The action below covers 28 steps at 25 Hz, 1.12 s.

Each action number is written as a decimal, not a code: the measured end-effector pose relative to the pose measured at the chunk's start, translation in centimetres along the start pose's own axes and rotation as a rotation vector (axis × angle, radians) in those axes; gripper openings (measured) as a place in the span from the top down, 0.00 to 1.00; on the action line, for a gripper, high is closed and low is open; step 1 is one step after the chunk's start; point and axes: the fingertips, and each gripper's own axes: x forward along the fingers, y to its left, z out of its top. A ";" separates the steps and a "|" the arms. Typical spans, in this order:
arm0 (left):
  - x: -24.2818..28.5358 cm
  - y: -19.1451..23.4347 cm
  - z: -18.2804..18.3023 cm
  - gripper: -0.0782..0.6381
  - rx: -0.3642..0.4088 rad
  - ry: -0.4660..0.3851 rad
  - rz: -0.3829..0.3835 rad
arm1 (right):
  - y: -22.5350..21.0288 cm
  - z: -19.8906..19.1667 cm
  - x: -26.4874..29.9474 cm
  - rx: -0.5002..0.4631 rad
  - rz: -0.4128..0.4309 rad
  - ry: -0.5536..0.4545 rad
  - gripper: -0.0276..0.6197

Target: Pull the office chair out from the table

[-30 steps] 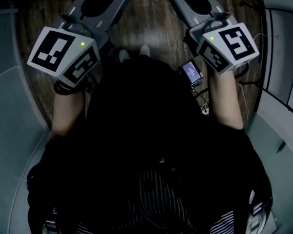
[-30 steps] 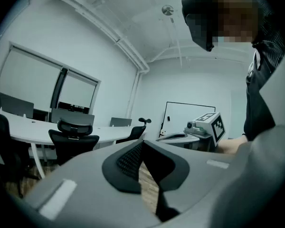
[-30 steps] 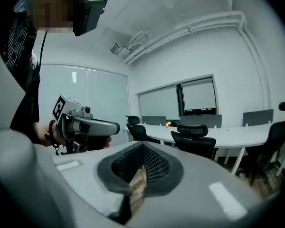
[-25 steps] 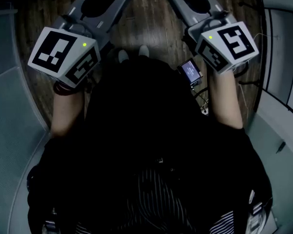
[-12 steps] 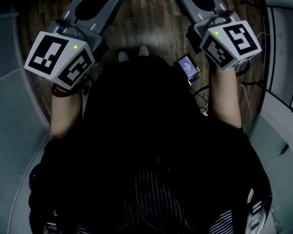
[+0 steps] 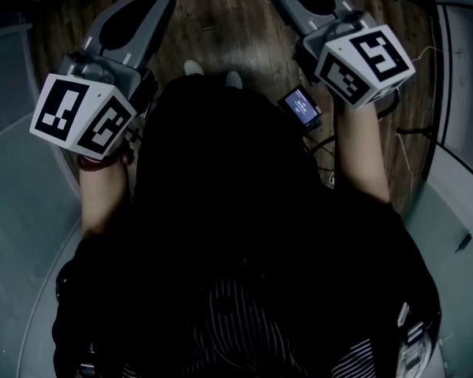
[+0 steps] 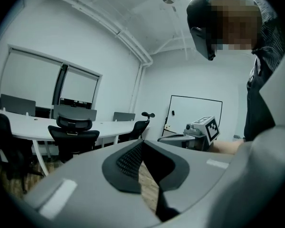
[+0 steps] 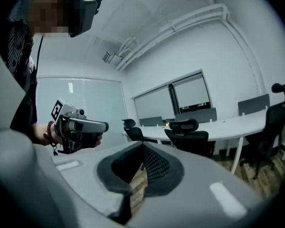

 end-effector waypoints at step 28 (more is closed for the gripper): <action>-0.4 1.6 3.8 0.89 0.011 -0.074 -0.074 | 1.2 3.7 1.5 -0.039 -0.036 0.029 0.95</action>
